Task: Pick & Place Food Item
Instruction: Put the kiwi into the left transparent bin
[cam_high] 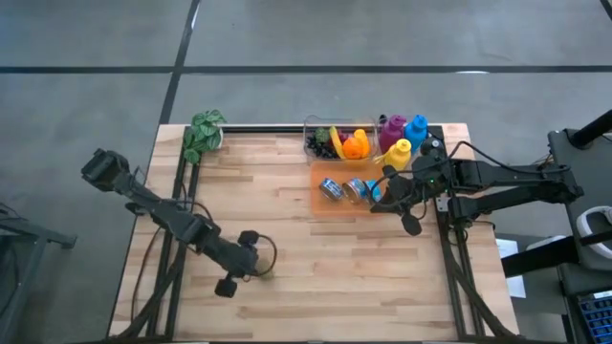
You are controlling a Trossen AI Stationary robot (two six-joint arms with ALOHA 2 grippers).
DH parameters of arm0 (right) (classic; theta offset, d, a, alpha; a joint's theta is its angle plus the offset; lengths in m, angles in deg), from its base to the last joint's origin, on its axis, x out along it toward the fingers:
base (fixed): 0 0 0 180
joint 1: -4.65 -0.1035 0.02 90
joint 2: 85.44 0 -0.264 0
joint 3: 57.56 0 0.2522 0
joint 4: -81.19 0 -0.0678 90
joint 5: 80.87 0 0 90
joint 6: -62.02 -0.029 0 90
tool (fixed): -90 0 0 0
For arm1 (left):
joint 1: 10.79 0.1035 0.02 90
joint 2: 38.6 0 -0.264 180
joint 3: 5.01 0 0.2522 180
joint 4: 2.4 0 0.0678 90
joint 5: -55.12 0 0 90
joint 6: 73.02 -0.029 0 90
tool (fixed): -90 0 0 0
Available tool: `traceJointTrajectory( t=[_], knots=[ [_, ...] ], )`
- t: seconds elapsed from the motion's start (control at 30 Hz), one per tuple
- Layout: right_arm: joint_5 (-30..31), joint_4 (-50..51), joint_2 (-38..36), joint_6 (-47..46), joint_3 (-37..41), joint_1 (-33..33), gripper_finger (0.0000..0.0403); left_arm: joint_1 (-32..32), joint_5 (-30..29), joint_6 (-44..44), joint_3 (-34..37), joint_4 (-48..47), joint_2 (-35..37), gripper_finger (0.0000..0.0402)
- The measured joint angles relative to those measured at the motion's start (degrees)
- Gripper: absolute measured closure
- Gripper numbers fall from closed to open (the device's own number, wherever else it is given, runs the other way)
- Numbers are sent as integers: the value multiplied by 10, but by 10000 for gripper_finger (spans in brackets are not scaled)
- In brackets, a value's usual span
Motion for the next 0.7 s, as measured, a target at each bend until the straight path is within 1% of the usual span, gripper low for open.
traceJointTrajectory(
  t=[0.07, 0.2, 0.47, 0.6, 0.7],
  knots=[
    [0, -1, 0, -13, 0, 0, 394, -13, -13, -18, -2, -1, 0, 396],
    [0, -1, 0, -10, 0, 0, 394, -25, -22, -40, -2, -1, 0, 396],
    [0, -2, 0, -9, 0, 0, 394, -24, -32, -93, -2, -1, 0, 396],
    [0, -2, 0, -9, 0, 0, 394, -24, -56, -102, -2, 0, 0, 396],
    [0, -2, 0, -9, 0, 0, 394, -24, -61, -102, -2, 0, 0, 396]
  ],
)
